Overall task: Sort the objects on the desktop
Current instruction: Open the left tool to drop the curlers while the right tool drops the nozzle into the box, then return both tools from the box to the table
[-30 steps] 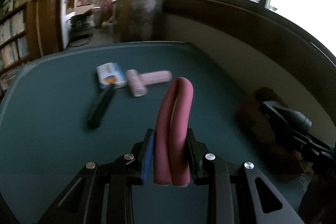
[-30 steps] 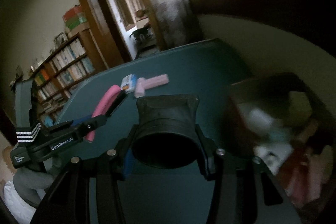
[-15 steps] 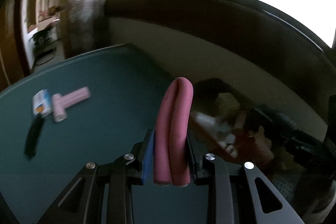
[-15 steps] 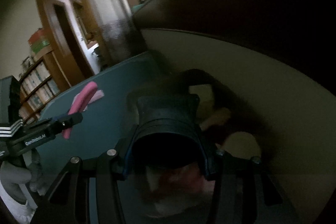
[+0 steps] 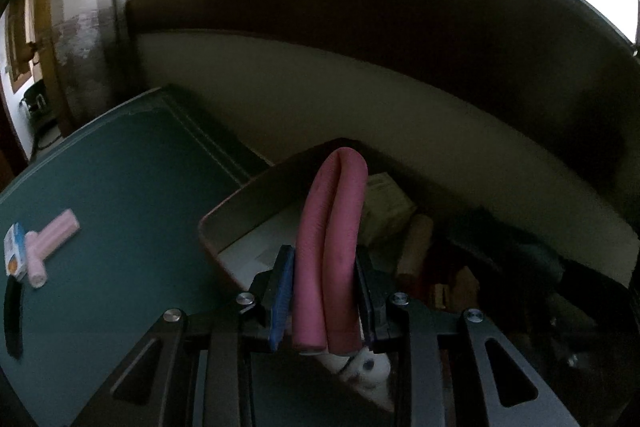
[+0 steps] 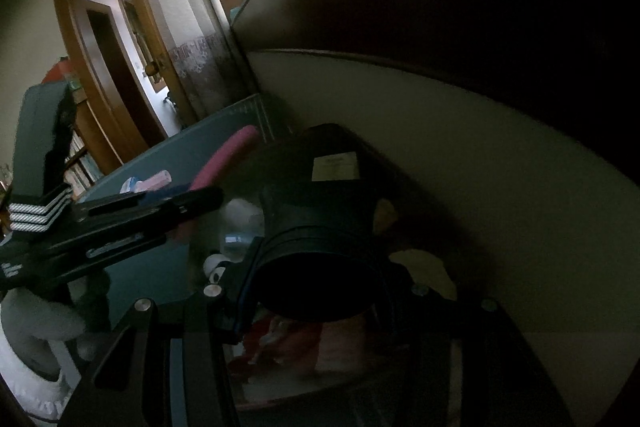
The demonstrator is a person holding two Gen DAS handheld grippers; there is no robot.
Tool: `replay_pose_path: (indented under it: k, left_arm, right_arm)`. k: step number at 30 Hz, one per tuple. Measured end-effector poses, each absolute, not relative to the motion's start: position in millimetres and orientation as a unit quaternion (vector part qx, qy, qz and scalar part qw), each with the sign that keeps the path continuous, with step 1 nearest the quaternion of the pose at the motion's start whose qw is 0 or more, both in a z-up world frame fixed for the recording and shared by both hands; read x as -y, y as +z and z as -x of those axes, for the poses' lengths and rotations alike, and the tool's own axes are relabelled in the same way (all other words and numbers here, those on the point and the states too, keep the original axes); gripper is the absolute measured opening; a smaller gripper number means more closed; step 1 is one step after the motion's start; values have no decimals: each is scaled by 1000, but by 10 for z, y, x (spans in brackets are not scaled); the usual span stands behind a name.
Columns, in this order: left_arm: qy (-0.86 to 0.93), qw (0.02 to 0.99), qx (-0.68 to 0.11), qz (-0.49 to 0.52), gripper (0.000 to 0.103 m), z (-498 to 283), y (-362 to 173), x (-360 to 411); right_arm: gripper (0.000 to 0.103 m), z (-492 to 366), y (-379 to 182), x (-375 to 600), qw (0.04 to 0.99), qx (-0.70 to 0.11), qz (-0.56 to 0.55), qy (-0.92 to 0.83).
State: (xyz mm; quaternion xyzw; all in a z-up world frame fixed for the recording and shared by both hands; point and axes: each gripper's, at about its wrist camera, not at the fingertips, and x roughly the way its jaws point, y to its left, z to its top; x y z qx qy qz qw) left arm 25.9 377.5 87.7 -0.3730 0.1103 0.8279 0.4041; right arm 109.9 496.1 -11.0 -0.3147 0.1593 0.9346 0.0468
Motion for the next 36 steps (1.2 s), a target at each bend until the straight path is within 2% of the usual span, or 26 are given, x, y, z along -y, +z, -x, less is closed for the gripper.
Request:
replay_pose_path:
  k: [8, 10, 11, 13, 26, 27, 28, 29, 31, 32, 34, 36]
  left_arm:
    - [820, 400, -118, 391, 31, -157, 774, -3968]
    - [818, 401, -114, 397, 37, -134, 756, -3979]
    - [817, 402, -111, 399, 46, -137, 760, -3976]
    - [819, 402, -103, 396, 50, -135, 774, -3948]
    - [834, 381, -67, 393, 52, -86, 863, -3623]
    - [835, 381, -66, 391, 54, -99, 875, -3583]
    - [837, 378, -67, 389, 65, -105, 876, -3552]
    - [840, 376, -68, 385, 72, -113, 891, -3532]
    - [845, 372, -69, 378, 72, -150, 921, -3476]
    - [846, 371, -67, 377, 72, -160, 936, -3450]
    - [847, 371, -62, 375, 72, -211, 972, -3396]
    - [849, 369, -58, 373, 72, -160, 960, -3352]
  right_arm:
    - [53, -1022, -180, -5029, 40, -162, 323, 932]
    - [53, -1000, -198, -5032, 39, -163, 325, 931]
    - [53, -988, -208, -5035, 39, -163, 325, 931]
    - [53, -975, -225, -5041, 39, -164, 327, 930]
    - [53, -886, -227, -4984, 39, -157, 335, 928]
    - [54, -868, -224, -4981, 40, -157, 338, 927]
    - [54, -854, -227, -4989, 40, -160, 341, 926]
    - [55, -851, -235, -4990, 41, -162, 342, 925]
    - [59, -863, -238, -4992, 45, -165, 344, 923]
    - [66, -865, -235, -4991, 47, -166, 343, 923]
    - [73, -889, -220, -4986, 48, -171, 338, 924]
    - [73, -908, -202, -4965, 49, -168, 335, 926]
